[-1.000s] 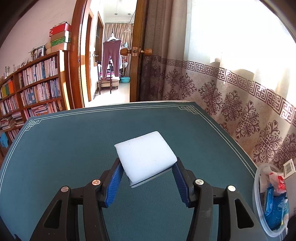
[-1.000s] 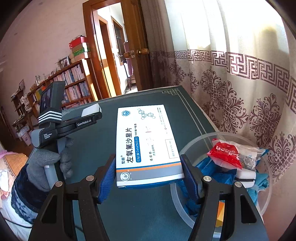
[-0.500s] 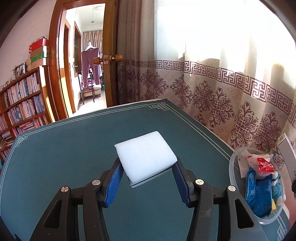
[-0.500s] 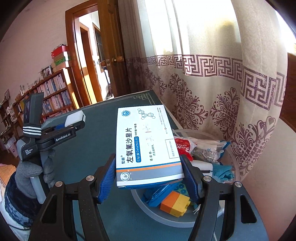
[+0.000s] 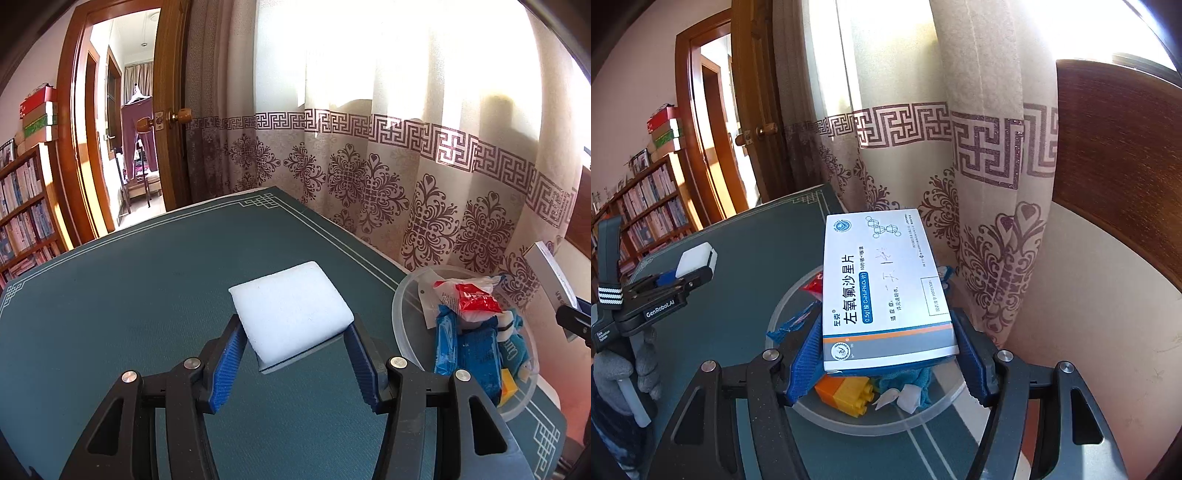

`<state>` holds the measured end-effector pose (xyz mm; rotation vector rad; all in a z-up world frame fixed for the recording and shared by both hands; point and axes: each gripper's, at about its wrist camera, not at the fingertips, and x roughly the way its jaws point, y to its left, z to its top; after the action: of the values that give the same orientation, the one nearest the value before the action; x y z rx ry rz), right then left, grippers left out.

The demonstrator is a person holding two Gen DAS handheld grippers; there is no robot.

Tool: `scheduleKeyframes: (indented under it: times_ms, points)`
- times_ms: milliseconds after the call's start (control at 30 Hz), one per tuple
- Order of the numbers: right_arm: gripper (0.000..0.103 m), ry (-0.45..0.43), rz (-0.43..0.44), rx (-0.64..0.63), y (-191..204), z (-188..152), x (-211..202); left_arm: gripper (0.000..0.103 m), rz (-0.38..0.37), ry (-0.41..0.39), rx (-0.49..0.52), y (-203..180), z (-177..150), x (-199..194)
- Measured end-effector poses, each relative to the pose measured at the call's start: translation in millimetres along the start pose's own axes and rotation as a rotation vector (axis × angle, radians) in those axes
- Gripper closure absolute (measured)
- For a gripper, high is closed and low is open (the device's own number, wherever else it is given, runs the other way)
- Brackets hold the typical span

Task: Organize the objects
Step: 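Carry the sponge and medicine box toward the clear bowl with both tools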

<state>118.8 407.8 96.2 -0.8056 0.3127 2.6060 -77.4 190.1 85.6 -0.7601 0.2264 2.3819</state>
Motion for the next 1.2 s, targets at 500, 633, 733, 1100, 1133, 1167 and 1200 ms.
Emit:
scheduleKeyframes:
  times_ms: [500,633,733,1100,1133,1167,1200]
  points:
    - [0.036,0.068,-0.007,0.008,-5,-15,20,0.045,-0.021,0.026,0.040,-15,-10,6]
    - [0.036,0.082,-0.006,0.009,-1,-17,31,0.045,-0.023,0.026,0.043,-15,-10,6]
    - [0.036,0.102,0.000,0.012,2,-20,40,0.045,-0.026,0.027,0.047,-17,-11,6]
    - [0.035,0.120,0.016,0.005,1,-25,46,0.045,-0.038,0.035,0.064,-24,-14,9]
    - [0.035,0.120,0.015,0.006,0,-25,45,0.045,-0.041,0.034,0.066,-25,-15,8]
    - [0.035,0.120,0.015,0.007,-1,-25,44,0.045,-0.044,0.033,0.067,-25,-15,7]
    - [0.035,0.118,0.016,0.009,-2,-25,43,0.045,-0.052,0.033,0.067,-26,-15,7]
